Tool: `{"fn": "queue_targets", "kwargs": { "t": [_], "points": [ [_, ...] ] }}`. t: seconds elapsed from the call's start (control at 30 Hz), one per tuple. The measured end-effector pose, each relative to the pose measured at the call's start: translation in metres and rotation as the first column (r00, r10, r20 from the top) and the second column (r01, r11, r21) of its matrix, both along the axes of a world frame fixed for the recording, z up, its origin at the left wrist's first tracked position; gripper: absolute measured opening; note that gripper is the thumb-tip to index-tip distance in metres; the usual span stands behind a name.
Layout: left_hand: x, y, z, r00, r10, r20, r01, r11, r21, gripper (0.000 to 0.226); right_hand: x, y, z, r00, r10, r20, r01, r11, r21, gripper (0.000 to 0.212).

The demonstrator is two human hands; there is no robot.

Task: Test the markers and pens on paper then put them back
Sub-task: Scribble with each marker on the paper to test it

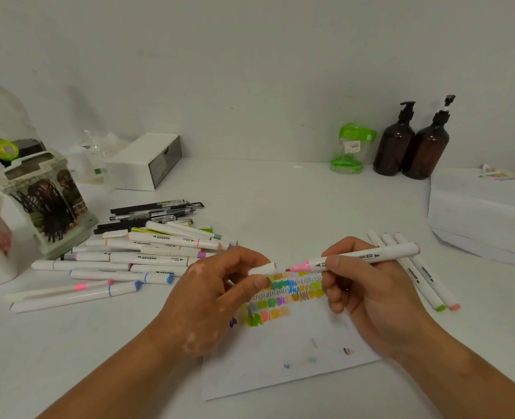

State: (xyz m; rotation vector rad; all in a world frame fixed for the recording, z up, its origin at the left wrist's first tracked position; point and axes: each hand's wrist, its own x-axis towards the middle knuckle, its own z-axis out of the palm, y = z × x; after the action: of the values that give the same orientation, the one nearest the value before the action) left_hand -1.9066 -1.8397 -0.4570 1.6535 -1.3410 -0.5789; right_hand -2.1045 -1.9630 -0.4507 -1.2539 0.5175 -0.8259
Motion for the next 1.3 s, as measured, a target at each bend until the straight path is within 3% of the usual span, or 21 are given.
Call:
{"fn": "queue_targets", "kwargs": {
  "t": [0.1, 0.23, 0.47, 0.87, 1.1, 1.17, 1.23, 1.3],
  "points": [
    [-0.001, 0.000, -0.001, 1.000, -0.014, 0.001, 0.014, 1.000, -0.006, 0.023, 0.000, 0.001, 0.000, 1.000, 0.029, -0.012, -0.029, 0.999, -0.023, 0.002],
    [-0.008, 0.001, 0.001, 0.999, -0.046, 0.011, 0.046, 0.998, -0.048, 0.022, 0.002, 0.006, -0.003, 0.995, 0.074, -0.063, -0.080, 0.993, -0.091, 0.019],
    [-0.013, 0.003, 0.005, 0.998, -0.060, -0.021, 0.057, 0.990, -0.132, 0.015, 0.004, 0.012, 0.002, 0.992, 0.107, -0.069, -0.112, 0.991, -0.070, 0.018],
    [-0.010, 0.005, 0.001, 0.998, 0.013, 0.055, -0.002, 0.983, -0.184, 0.016, 0.009, 0.021, 0.001, 0.993, 0.082, -0.086, -0.086, 0.995, -0.048, 0.018],
    [0.000, 0.000, 0.002, 0.998, 0.009, 0.068, 0.005, 0.980, -0.198, 0.024, 0.000, 0.010, 0.011, 0.989, 0.096, -0.110, -0.110, 0.985, -0.135, 0.043],
    [0.009, -0.001, 0.000, 0.994, 0.071, 0.083, -0.055, 0.983, -0.176, 0.025, -0.006, 0.004, 0.015, 0.987, 0.099, -0.127, -0.116, 0.984, -0.137, 0.035],
    [0.014, -0.001, -0.003, 0.986, 0.111, 0.125, -0.091, 0.983, -0.159, 0.022, -0.009, 0.001, 0.016, 0.963, -0.004, -0.270, -0.077, 0.954, -0.289, 0.010],
    [0.013, -0.001, -0.005, 0.975, 0.130, 0.183, -0.099, 0.981, -0.166, 0.020, -0.009, 0.002, 0.011, 0.877, -0.181, -0.444, -0.092, 0.846, -0.525, 0.007]
  ]
}}
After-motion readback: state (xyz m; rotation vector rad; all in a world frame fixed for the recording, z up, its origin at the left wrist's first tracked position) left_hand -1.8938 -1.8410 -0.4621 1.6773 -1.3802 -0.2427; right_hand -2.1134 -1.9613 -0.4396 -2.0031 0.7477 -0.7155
